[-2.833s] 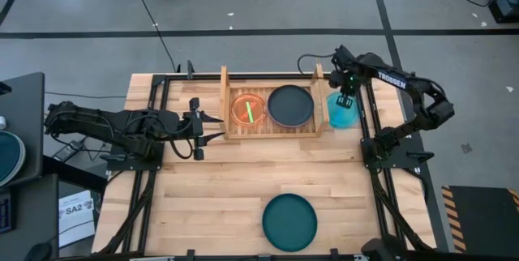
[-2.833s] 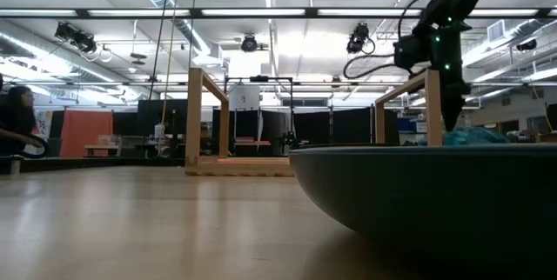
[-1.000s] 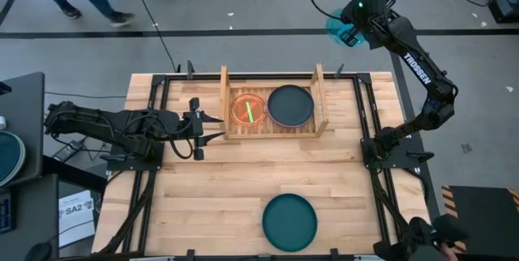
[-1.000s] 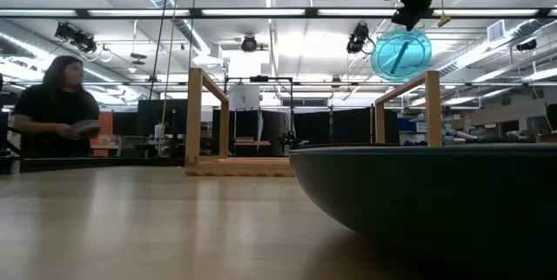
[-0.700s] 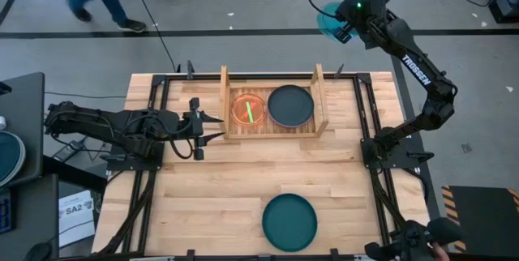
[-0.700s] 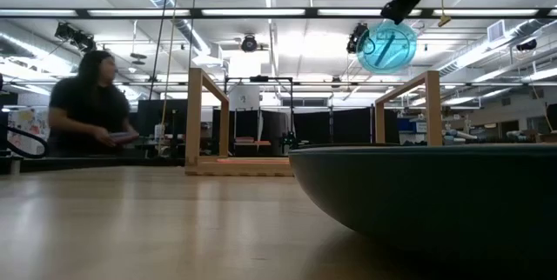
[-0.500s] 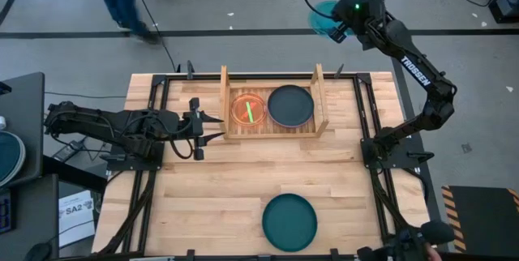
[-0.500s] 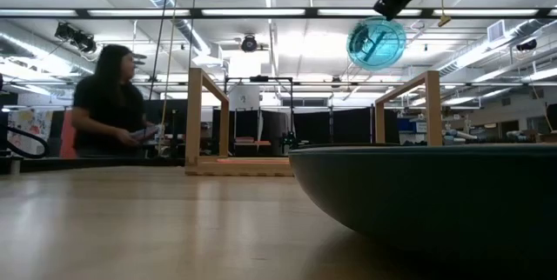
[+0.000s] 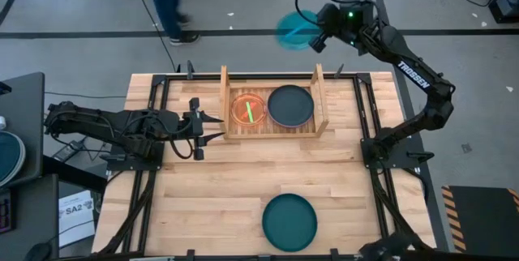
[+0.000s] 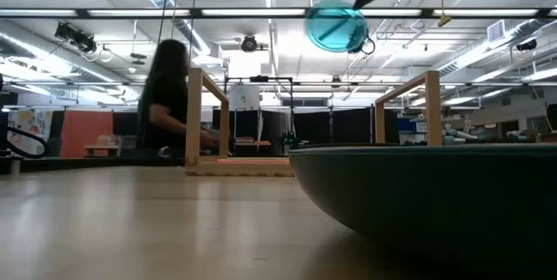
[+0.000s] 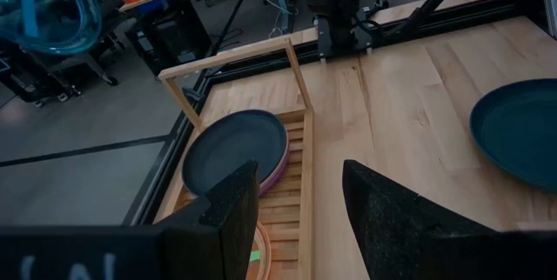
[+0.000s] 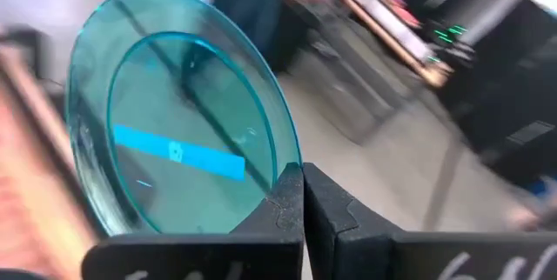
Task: Place and stack plates onto a shelf
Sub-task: Stack the small blue plate on top of the small orange plate on the shelf, then stack the large black plate on top of the large black plate on the shelf
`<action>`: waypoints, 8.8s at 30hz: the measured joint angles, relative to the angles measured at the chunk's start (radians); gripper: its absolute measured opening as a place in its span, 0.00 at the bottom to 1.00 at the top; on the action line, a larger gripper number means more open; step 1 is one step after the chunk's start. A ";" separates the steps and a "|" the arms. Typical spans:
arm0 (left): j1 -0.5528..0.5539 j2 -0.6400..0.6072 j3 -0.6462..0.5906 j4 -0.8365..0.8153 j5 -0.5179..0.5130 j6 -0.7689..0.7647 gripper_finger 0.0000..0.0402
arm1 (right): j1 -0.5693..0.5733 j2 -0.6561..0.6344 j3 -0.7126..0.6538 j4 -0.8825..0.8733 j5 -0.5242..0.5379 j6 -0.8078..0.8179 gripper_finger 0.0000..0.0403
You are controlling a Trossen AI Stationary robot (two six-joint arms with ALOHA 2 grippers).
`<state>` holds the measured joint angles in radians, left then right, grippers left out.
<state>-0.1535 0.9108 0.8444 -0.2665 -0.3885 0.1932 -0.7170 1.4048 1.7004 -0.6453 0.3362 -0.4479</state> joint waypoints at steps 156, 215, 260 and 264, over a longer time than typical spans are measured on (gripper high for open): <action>-0.026 0.000 0.000 -0.017 0.292 -0.411 0.43 | 0.976 0.227 -0.003 -0.370 -0.099 0.856 0.60; -0.344 1.098 0.192 0.677 0.179 -1.118 0.43 | 1.242 0.229 -0.303 -0.291 -0.068 1.257 0.59; -0.340 1.119 0.373 0.163 0.181 -1.125 0.06 | 1.241 0.229 -0.303 -0.291 -0.068 1.257 0.59; -0.338 1.115 0.373 0.161 0.173 -1.105 0.03 | 1.242 0.229 -0.303 -0.291 -0.068 1.267 0.59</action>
<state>-0.4912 2.0258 1.2179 -0.1050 -0.2158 -0.9115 0.5245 1.6337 1.3979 -0.9360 0.2680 0.8187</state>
